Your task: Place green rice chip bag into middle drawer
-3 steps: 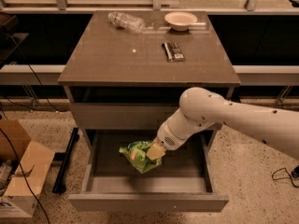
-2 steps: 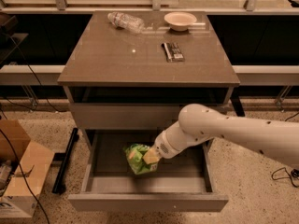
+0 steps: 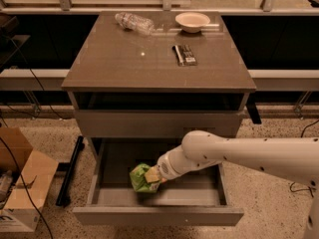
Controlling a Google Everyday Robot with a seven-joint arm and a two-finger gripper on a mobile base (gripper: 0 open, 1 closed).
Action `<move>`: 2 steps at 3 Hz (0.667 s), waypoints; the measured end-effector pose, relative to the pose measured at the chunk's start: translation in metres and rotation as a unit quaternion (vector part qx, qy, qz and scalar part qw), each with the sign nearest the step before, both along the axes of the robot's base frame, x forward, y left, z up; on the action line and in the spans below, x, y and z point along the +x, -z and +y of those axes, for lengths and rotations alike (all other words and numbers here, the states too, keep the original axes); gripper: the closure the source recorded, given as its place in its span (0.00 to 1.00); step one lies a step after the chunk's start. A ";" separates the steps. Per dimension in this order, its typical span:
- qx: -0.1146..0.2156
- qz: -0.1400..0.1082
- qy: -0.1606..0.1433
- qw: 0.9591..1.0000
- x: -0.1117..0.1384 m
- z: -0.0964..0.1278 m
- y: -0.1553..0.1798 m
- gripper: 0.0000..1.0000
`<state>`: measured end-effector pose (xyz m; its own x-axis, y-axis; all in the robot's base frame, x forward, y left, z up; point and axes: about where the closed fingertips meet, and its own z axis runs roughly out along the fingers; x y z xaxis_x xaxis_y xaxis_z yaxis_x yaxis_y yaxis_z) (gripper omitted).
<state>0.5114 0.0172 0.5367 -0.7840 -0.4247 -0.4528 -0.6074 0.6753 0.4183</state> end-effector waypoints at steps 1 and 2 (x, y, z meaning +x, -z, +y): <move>0.001 -0.002 0.001 1.000 0.001 0.001 0.000 0.04; 0.001 -0.002 0.000 1.000 0.001 0.002 0.001 0.00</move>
Offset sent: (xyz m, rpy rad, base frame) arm 0.0015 0.0009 -0.0003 0.0018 -0.0042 -0.0033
